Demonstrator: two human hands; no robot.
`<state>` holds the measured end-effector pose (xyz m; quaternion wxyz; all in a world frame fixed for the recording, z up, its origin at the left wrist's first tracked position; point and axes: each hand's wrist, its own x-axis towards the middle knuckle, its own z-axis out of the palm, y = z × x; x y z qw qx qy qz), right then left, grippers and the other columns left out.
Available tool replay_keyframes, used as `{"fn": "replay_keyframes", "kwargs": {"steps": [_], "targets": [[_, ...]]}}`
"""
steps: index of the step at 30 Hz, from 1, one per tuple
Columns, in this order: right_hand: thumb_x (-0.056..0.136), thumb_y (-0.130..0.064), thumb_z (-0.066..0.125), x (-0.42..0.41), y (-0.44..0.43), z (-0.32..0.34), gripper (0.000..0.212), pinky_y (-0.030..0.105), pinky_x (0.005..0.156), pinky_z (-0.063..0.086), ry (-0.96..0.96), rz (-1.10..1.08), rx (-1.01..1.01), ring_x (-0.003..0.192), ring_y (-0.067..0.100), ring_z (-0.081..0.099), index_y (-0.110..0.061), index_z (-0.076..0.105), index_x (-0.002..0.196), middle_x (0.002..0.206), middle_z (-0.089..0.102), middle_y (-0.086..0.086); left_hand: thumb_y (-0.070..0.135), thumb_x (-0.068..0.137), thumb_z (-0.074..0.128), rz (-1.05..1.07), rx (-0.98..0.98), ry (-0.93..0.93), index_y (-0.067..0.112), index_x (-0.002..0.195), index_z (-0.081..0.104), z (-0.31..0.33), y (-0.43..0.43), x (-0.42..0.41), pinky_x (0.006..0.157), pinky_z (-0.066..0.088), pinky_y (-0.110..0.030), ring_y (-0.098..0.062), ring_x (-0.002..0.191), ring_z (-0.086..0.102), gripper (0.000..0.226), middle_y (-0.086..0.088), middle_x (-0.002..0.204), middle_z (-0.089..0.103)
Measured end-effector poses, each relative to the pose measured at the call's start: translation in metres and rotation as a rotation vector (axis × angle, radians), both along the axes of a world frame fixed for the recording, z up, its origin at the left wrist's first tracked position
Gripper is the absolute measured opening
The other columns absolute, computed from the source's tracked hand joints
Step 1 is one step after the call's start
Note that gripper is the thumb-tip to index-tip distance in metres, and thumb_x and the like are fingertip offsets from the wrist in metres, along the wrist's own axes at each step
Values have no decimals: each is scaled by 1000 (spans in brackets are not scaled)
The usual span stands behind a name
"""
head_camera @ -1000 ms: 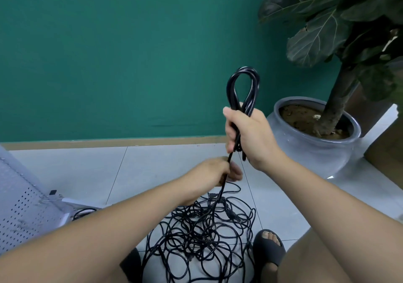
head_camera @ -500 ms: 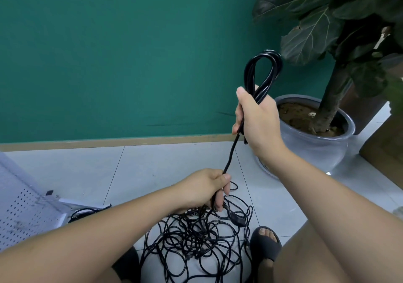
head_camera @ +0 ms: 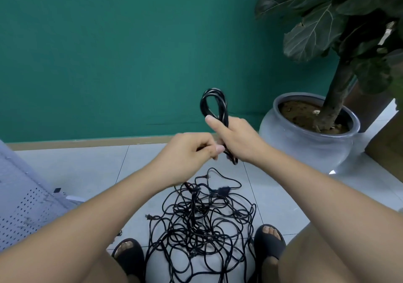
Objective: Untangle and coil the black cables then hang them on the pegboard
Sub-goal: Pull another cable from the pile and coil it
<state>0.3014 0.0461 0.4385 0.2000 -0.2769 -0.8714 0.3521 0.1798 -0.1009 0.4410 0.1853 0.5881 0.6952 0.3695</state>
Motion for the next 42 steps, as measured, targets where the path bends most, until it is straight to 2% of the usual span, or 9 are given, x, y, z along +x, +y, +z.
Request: {"fn": "replay_keyframes", "kwargs": {"steps": [3, 8, 12, 15, 20, 25, 31, 38, 42], "targets": [[112, -66, 26, 3, -18, 2, 87, 21, 43, 40, -20, 123, -166, 42, 18, 58, 1, 66, 74, 51, 63, 5, 39, 92, 83, 32, 130, -76, 23, 76, 69, 8, -5, -10, 58, 37, -33, -9, 57, 43, 27, 13, 63, 69], [104, -73, 12, 6, -35, 7, 92, 22, 43, 37, -35, 220, -310, 40, 21, 51, 1, 59, 74, 47, 59, -1, 41, 67, 99, 193, 272, -87, 16, 70, 57, 16, -9, -24, 55, 33, -29, -13, 59, 37, 50, -3, 58, 50], [97, -85, 42, 9, -28, 0, 76, 27, 46, 37, -75, 293, -327, 40, 26, 51, -12, 51, 74, 57, 61, 14, 24, 78, 92, 162, 245, -36, 24, 90, 60, 19, -14, -31, 62, 46, -34, -18, 63, 53, 34, 1, 70, 66], [100, -62, 66, 13, -24, 2, 49, 24, 40, 36, -144, 302, -320, 39, 25, 49, -17, 56, 82, 62, 59, 16, 32, 76, 95, 146, 212, -5, 32, 99, 62, 21, -17, -35, 66, 48, -35, -19, 66, 56, 40, 4, 73, 68], [106, -40, 59, 14, -27, -2, 47, 27, 48, 43, -306, 292, -253, 43, 21, 52, -11, 54, 69, 56, 59, 3, 43, 78, 93, 200, 252, 38, 35, 103, 62, 23, -17, -45, 62, 43, -29, -10, 61, 50, 40, 5, 71, 64], [108, -38, 56, 11, -35, -3, 48, 28, 57, 44, -263, 275, -142, 49, 11, 52, -18, 52, 64, 54, 60, -3, 38, 83, 91, 256, 278, -167, 27, 95, 69, 12, -9, -43, 65, 43, -33, -13, 66, 49, 28, 2, 71, 59], [110, -33, 56, 10, -44, 1, 52, 23, 56, 40, -137, 281, -169, 50, 8, 50, -16, 52, 61, 52, 57, -6, 45, 100, 70, 298, 251, -331, 31, 111, 65, 2, 3, -26, 87, 51, -25, -5, 94, 68, 19, 14, 102, 72], [111, -37, 55, 3, -45, -2, 37, 33, 66, 52, -163, 291, -130, 60, 10, 59, -22, 53, 77, 66, 66, -2, 38, 102, 72, 292, 230, -674, 17, 116, 64, 5, 9, -22, 69, 47, -27, -13, 66, 53, 26, 8, 73, 59], [109, -37, 58, -3, -45, 0, 20, 20, 57, 46, -212, 301, -67, 57, 1, 61, -24, 57, 94, 74, 70, 0, 24, 104, 71, 252, 258, -908, 11, 116, 62, 7, 14, -24, 66, 43, -30, -12, 58, 39, 20, 9, 66, 50]]}}
